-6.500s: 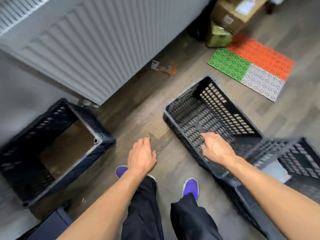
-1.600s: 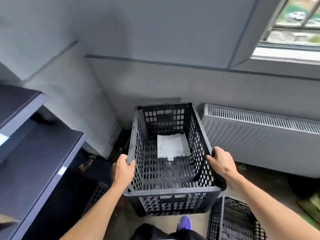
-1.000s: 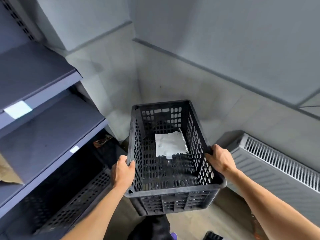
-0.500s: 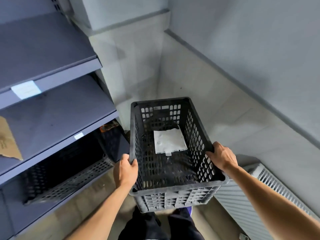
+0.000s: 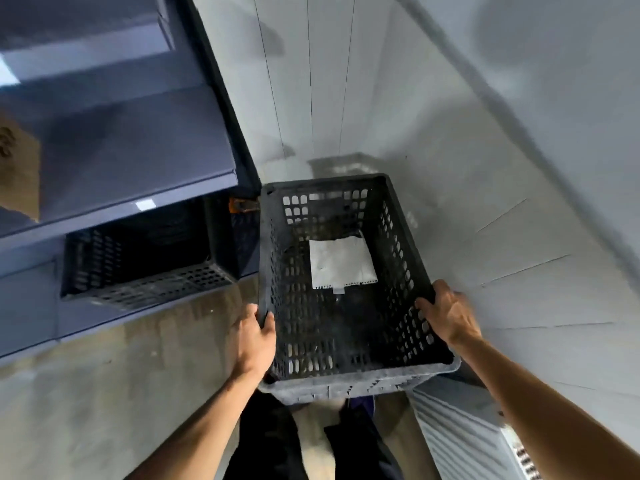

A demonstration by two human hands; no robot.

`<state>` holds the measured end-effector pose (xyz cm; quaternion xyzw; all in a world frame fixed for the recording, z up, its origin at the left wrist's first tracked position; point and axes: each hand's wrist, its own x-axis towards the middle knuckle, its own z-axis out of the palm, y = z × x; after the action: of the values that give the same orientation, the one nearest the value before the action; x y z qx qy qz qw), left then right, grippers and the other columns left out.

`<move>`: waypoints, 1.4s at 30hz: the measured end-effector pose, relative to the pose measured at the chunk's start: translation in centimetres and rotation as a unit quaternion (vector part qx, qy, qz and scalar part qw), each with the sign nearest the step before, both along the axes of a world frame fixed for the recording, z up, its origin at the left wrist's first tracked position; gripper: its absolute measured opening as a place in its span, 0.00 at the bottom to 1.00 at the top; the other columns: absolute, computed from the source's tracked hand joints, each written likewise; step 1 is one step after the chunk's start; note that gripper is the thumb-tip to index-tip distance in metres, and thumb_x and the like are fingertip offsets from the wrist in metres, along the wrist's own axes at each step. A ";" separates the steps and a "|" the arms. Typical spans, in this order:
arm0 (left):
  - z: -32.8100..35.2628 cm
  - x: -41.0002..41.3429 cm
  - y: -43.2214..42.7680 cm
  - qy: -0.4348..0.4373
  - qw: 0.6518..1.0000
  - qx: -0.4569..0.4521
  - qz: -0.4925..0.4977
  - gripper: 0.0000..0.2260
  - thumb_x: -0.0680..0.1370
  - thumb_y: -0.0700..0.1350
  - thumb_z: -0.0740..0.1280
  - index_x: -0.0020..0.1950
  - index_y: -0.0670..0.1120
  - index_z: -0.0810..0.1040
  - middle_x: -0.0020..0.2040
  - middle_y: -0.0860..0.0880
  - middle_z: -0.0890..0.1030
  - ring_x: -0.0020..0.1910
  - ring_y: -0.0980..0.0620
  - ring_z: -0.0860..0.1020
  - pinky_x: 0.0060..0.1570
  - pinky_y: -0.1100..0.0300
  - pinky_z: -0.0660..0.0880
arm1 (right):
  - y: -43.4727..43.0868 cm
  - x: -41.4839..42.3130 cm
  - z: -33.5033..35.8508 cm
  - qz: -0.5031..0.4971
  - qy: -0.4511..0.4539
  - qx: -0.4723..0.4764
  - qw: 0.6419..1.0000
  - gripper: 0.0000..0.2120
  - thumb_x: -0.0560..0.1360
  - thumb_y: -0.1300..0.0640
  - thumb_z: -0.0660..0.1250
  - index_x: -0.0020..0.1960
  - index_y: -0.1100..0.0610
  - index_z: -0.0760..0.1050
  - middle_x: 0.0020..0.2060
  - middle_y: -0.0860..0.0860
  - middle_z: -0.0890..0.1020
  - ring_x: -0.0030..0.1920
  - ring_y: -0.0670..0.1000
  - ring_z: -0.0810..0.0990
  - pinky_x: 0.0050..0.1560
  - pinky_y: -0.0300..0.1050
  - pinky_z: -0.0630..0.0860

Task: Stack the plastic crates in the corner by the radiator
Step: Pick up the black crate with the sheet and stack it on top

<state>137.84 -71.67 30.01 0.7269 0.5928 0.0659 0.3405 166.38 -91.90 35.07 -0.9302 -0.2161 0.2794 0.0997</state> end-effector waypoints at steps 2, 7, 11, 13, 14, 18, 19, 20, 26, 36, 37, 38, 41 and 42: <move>-1.1 1.0 -1.8 0.015 1.000 0.011 0.021 0.17 0.76 0.58 0.59 0.56 0.48 0.71 0.41 0.42 0.83 0.39 0.41 0.81 0.38 0.48 0.80 | -0.6 1.4 -1.5 0.020 -0.010 -0.003 1.000 0.13 0.79 0.48 0.63 0.53 0.57 0.69 0.42 0.57 0.80 0.40 0.58 0.78 0.38 0.48 0.72; -1.8 3.8 -4.9 0.049 0.997 0.036 0.040 0.11 0.78 0.47 0.67 0.56 0.42 0.75 0.40 0.40 0.83 0.39 0.39 0.82 0.37 0.52 0.79 | -1.4 4.7 -4.7 0.061 -0.040 0.002 0.997 0.15 0.79 0.49 0.64 0.52 0.62 0.70 0.43 0.63 0.82 0.44 0.65 0.80 0.40 0.51 0.72; -5.2 5.6 -6.0 0.048 0.997 0.037 0.050 0.11 0.78 0.48 0.67 0.55 0.43 0.74 0.43 0.40 0.84 0.40 0.38 0.82 0.37 0.51 0.79 | -1.4 6.7 -8.6 0.077 -0.068 0.003 0.995 0.17 0.79 0.48 0.63 0.53 0.64 0.71 0.43 0.65 0.82 0.45 0.67 0.81 0.43 0.54 0.75; -7.3 6.5 -6.2 0.049 0.997 0.041 0.053 0.12 0.78 0.49 0.66 0.56 0.42 0.73 0.44 0.41 0.84 0.40 0.38 0.82 0.36 0.51 0.79 | -1.5 7.5 -10.7 0.075 -0.082 0.008 0.994 0.18 0.79 0.47 0.62 0.53 0.63 0.72 0.42 0.66 0.82 0.44 0.67 0.81 0.43 0.55 0.75; -8.2 6.9 -6.2 0.048 0.996 0.043 0.055 0.12 0.78 0.49 0.65 0.55 0.42 0.73 0.44 0.41 0.83 0.39 0.38 0.82 0.36 0.51 0.78 | -1.7 7.9 -11.6 0.072 -0.085 0.009 0.994 0.19 0.79 0.46 0.62 0.53 0.63 0.72 0.42 0.65 0.81 0.44 0.67 0.81 0.42 0.55 0.76; -10.9 7.9 -7.0 0.043 0.997 0.033 0.051 0.11 0.79 0.50 0.65 0.53 0.44 0.71 0.38 0.45 0.81 0.35 0.39 0.80 0.34 0.51 0.77 | -1.9 9.0 -14.2 0.074 -0.098 0.016 0.992 0.21 0.79 0.43 0.59 0.58 0.60 0.71 0.40 0.64 0.82 0.41 0.67 0.81 0.41 0.55 0.78; -11.6 8.1 -7.4 0.044 0.998 0.024 0.048 0.10 0.79 0.50 0.64 0.52 0.45 0.70 0.37 0.45 0.80 0.35 0.39 0.80 0.33 0.51 0.77 | -1.9 9.1 -14.7 0.070 -0.102 0.005 0.992 0.21 0.79 0.42 0.59 0.57 0.60 0.70 0.40 0.65 0.81 0.41 0.67 0.80 0.40 0.56 0.78; -12.2 8.0 -7.9 0.042 0.998 0.017 0.047 0.10 0.79 0.50 0.64 0.51 0.45 0.69 0.35 0.46 0.79 0.34 0.39 0.79 0.33 0.51 0.77 | -2.1 9.2 -15.4 0.068 -0.109 -0.008 0.992 0.20 0.79 0.42 0.59 0.56 0.60 0.69 0.39 0.65 0.81 0.40 0.67 0.80 0.40 0.57 0.78; -14.9 7.2 -11.1 0.048 0.998 -0.012 0.038 0.10 0.78 0.47 0.67 0.50 0.43 0.68 0.35 0.42 0.79 0.37 0.36 0.80 0.33 0.52 0.72 | -4.2 7.8 -18.2 0.084 -0.150 -0.047 0.984 0.16 0.79 0.47 0.62 0.51 0.62 0.69 0.37 0.65 0.81 0.37 0.67 0.81 0.37 0.56 0.77; -13.9 7.6 -11.4 0.054 0.997 -0.046 0.010 0.10 0.79 0.47 0.66 0.51 0.44 0.66 0.35 0.46 0.78 0.35 0.39 0.80 0.33 0.51 0.76 | -4.6 7.9 -18.1 0.048 -0.188 -0.058 0.979 0.14 0.77 0.52 0.66 0.54 0.63 0.72 0.44 0.65 0.81 0.44 0.67 0.81 0.40 0.54 0.75; -13.8 7.7 -11.5 0.067 0.996 -0.059 -0.009 0.10 0.79 0.47 0.65 0.52 0.45 0.66 0.36 0.47 0.79 0.34 0.41 0.80 0.33 0.52 0.76 | -4.7 7.7 -18.2 0.050 -0.190 -0.065 0.978 0.14 0.77 0.53 0.66 0.54 0.63 0.71 0.46 0.65 0.81 0.45 0.66 0.81 0.41 0.54 0.75; -13.8 7.8 -11.6 0.085 0.993 -0.073 -0.025 0.10 0.80 0.48 0.63 0.53 0.45 0.65 0.37 0.47 0.79 0.33 0.43 0.79 0.33 0.53 0.76 | -4.7 7.5 -18.3 0.053 -0.190 -0.075 0.977 0.14 0.77 0.54 0.66 0.55 0.64 0.71 0.47 0.65 0.80 0.47 0.66 0.80 0.41 0.53 0.75; -13.7 7.4 -11.4 0.125 0.985 -0.110 -0.045 0.11 0.81 0.49 0.61 0.57 0.45 0.64 0.39 0.46 0.81 0.32 0.46 0.78 0.32 0.53 0.78 | -4.7 6.4 -18.5 0.036 -0.177 -0.106 0.978 0.14 0.76 0.58 0.65 0.57 0.65 0.68 0.52 0.64 0.77 0.49 0.66 0.79 0.37 0.51 0.72; -13.7 7.3 -11.2 0.133 0.982 -0.124 -0.057 0.12 0.81 0.51 0.61 0.58 0.45 0.64 0.40 0.46 0.82 0.33 0.45 0.80 0.34 0.51 0.80 | -4.7 6.0 -18.4 0.030 -0.172 -0.109 0.979 0.15 0.76 0.59 0.65 0.58 0.65 0.67 0.54 0.64 0.76 0.50 0.66 0.78 0.36 0.51 0.71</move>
<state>145.13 -82.87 16.35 0.7142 0.5935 -0.1249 0.3494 172.41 -96.60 16.65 -0.9628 -0.2260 0.1400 -0.0491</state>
